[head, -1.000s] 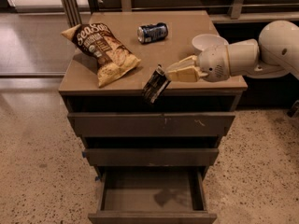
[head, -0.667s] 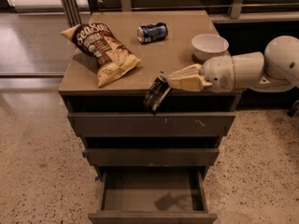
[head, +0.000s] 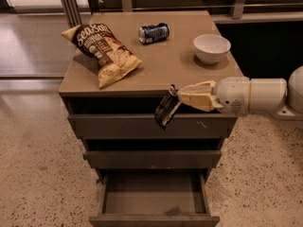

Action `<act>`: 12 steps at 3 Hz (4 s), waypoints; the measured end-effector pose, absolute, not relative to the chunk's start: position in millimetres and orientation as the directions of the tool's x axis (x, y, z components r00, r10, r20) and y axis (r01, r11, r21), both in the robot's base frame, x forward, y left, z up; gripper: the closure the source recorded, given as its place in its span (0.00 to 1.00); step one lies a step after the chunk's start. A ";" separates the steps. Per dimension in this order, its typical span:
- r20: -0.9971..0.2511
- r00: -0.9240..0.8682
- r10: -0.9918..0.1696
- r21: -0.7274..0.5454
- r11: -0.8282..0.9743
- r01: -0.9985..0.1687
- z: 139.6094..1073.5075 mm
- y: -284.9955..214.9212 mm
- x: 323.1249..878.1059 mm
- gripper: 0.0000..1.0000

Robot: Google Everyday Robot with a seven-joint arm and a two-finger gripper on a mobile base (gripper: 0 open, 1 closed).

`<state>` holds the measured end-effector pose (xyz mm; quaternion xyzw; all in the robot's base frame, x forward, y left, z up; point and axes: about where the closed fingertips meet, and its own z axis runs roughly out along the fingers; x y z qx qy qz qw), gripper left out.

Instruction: Place rxbar chocolate into bottom drawer

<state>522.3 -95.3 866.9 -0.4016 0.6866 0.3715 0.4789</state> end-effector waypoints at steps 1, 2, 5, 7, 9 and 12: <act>-0.935 -0.286 -0.212 0.133 0.536 -0.834 845.2 -103.3 509.8 1.00; -0.935 -0.285 -0.212 0.133 0.535 -0.834 845.4 -103.2 509.8 1.00; -0.942 -0.333 -0.036 0.220 0.684 -0.695 704.6 -142.4 460.7 1.00; -0.900 -0.432 0.062 0.305 0.797 -0.522 609.6 -191.8 444.4 1.00; -0.845 -0.526 0.099 0.399 0.772 -0.495 559.8 -201.2 453.8 1.00; -0.798 -0.551 0.244 0.514 0.753 -0.411 471.5 -233.7 481.1 1.00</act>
Offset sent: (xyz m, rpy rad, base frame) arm -0.0112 -0.0079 -0.0143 -0.0426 0.0284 -0.1153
